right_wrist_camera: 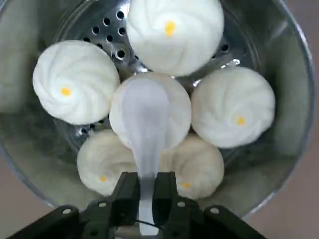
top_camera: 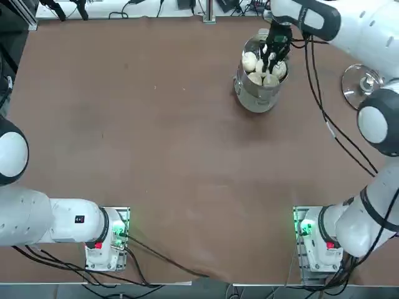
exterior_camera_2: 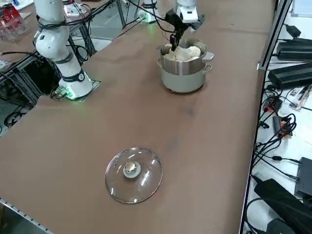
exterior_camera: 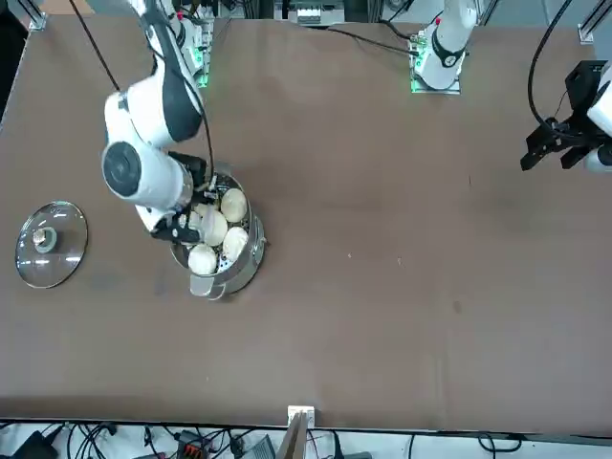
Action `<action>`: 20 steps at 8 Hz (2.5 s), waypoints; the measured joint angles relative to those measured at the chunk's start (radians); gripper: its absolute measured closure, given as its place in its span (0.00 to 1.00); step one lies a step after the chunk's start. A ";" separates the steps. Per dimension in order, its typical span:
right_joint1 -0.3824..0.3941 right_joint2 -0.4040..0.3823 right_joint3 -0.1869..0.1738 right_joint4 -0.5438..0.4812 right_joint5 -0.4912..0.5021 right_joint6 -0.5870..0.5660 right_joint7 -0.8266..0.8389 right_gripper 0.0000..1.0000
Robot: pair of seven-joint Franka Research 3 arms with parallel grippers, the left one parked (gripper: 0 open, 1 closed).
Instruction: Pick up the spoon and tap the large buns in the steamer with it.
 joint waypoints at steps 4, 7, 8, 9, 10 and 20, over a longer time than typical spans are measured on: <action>0.001 0.018 -0.003 0.021 0.000 -0.026 0.000 0.83; 0.000 0.015 -0.009 0.075 0.002 -0.108 0.000 0.83; 0.000 0.014 -0.012 0.098 0.007 -0.127 0.000 0.83; 0.000 0.014 -0.014 0.111 0.011 -0.139 0.000 0.83; 0.000 0.014 -0.015 0.112 0.012 -0.144 0.002 0.83; -0.002 0.074 -0.018 0.121 0.038 -0.145 0.002 0.83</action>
